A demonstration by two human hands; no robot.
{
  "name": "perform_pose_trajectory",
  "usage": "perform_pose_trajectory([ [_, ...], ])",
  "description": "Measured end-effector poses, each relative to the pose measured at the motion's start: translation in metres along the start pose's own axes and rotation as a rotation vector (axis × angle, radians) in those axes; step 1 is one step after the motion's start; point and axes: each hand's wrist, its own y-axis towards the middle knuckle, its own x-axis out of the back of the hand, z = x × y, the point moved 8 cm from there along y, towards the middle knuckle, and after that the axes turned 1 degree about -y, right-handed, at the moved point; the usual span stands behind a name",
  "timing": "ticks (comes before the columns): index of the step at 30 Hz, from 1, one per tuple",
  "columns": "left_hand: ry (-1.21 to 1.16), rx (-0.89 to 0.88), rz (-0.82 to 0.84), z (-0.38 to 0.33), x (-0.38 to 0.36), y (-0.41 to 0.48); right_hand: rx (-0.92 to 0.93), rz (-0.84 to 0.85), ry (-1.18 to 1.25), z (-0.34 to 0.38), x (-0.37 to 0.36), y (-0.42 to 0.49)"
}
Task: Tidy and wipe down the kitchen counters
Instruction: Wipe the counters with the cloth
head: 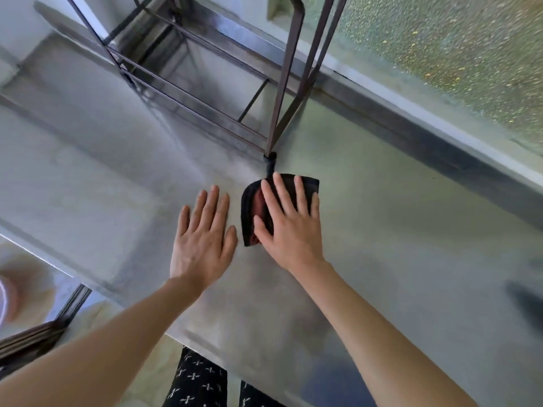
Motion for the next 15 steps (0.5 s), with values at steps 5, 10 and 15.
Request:
perform_pose_trajectory([
  [5, 0.059, 0.008, 0.007, 0.002, -0.002, 0.001, -0.369, 0.016, -0.004, -0.113, 0.018, 0.024],
  [10, 0.093, 0.016, 0.021, 0.003, -0.002, 0.000, -0.547, -0.064, 0.091, -0.095, 0.019, 0.045],
  [15, 0.101, 0.021, 0.015, 0.002, 0.000, 0.001, 0.029, 0.019, -0.015, -0.048, 0.012, 0.041],
])
